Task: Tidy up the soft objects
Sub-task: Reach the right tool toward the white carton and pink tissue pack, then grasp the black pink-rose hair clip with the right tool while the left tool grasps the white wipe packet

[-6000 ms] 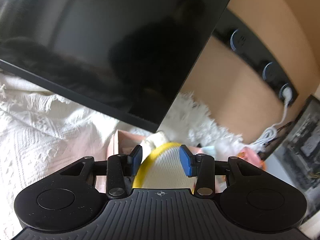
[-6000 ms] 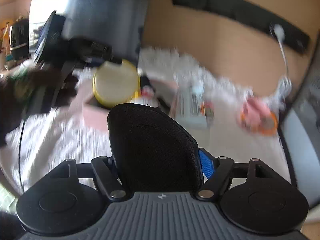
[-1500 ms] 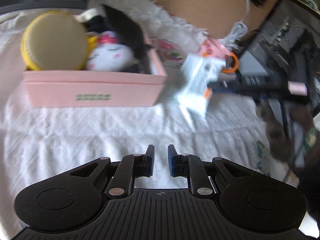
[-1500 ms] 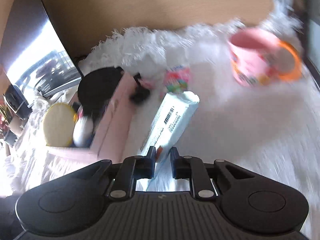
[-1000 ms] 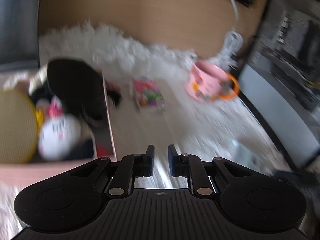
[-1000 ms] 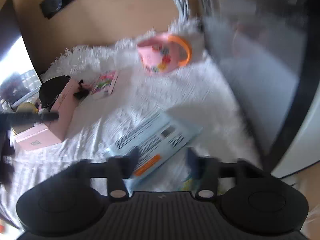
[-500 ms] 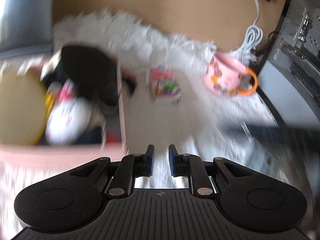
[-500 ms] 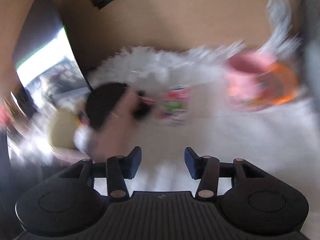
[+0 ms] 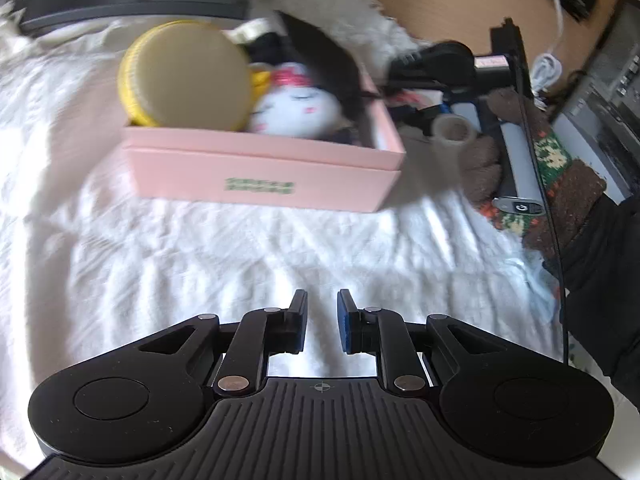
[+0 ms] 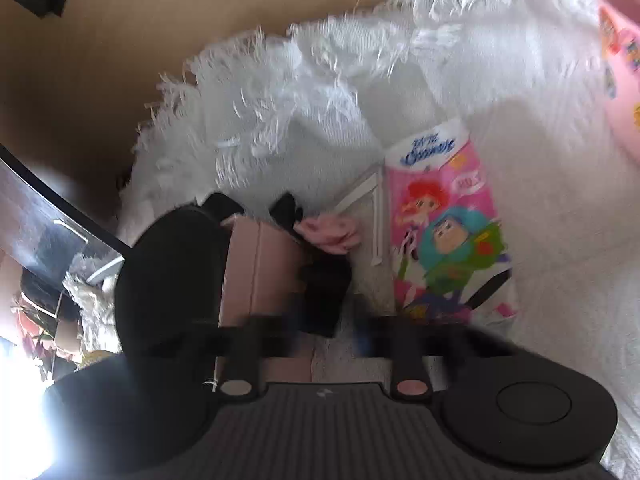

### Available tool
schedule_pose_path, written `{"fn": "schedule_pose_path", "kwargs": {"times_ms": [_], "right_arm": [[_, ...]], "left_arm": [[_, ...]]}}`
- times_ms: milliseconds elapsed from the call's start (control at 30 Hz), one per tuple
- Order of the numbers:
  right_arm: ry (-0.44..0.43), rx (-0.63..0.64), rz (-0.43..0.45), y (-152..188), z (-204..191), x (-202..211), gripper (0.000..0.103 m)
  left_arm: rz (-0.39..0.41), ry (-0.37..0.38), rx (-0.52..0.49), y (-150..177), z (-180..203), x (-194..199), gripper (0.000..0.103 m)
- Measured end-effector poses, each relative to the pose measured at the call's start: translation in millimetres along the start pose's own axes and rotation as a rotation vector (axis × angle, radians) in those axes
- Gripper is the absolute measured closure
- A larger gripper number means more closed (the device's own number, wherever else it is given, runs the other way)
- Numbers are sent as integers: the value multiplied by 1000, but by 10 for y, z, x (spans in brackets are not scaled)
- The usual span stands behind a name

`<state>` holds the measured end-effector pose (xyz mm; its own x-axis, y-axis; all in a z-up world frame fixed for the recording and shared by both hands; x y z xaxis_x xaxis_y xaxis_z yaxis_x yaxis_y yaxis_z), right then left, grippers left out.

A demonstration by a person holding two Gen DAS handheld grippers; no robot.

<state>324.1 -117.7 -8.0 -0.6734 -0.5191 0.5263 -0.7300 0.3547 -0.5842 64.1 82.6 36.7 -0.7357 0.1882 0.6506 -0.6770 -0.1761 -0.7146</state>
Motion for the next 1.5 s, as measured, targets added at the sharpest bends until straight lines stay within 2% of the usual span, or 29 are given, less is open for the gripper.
{"fn": "schedule_pose_path", "kwargs": {"times_ms": [100, 267, 433, 533, 700, 767, 833, 867, 933, 967, 1000, 1133, 1200, 1267, 1333, 1400, 1433, 1500], "right_arm": [[-13, 4, -21, 51, -9, -37, 103], [-32, 101, 32, 169, -99, 452, 103], [9, 153, 64, 274, -97, 893, 103], [13, 192, 53, 387, -111, 1165, 103], [64, 372, 54, 763, -131, 1722, 103], [114, 478, 58, 970, -107, 1957, 103], [129, 547, 21, 1196, -63, 2123, 101], [114, 560, -4, 1299, -36, 2191, 97], [75, 574, -36, 1460, -1, 2320, 75], [58, 576, -48, 1520, 10, 2374, 52], [46, 575, -46, 1556, 18, 2426, 36], [58, 609, 52, 1622, 10, 2657, 35], [139, 593, 114, 1599, 65, 2723, 32], [257, 522, 186, 1506, 215, 2768, 31], [364, 421, 238, 1371, 411, 2761, 31], [423, 301, 254, 1261, 588, 2755, 31], [436, 268, 263, 1242, 643, 2771, 31], [474, 292, 282, 1302, 643, 2813, 31]], "left_arm": [[0, 2, 15, 16, -135, 48, 86], [-29, 57, 16, 98, -98, -42, 86], [-34, 136, -19, 113, 93, -71, 86], [-31, 160, -33, 95, 153, -65, 86], [-36, 198, -52, 47, 336, -168, 86], [-38, 214, -64, 37, 441, -227, 86], [-39, 214, -75, 28, 536, -281, 86], [-41, 207, -81, 29, 566, -319, 86], [-45, 188, -89, 18, 610, -377, 86], [-43, 183, -92, 12, 619, -398, 86], [-39, 183, -98, 7, 634, -403, 86], [-27, 196, -124, -3, 693, -383, 86], [-21, 209, -126, 10, 698, -339, 86], [-18, 230, -140, 24, 737, -302, 86], [-22, 297, -161, -10, 860, -265, 86], [-2, 384, -219, -96, 1084, -205, 86], [10, 423, -264, -150, 1234, -197, 86], [27, 470, -343, -216, 1543, -249, 86]]}}
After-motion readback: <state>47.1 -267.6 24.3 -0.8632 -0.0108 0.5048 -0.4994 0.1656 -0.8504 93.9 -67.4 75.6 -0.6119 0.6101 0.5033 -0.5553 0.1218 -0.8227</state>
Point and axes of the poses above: each gripper's, at about its wrist camera, not at the fingertips, and x roughly against the way its jaws point, z to its right, y to its underside, the point moved 2 cm from there along -x, roughly the way its jaws point, and after that the axes turned 14 degrees about z, right-handed, at the moved point
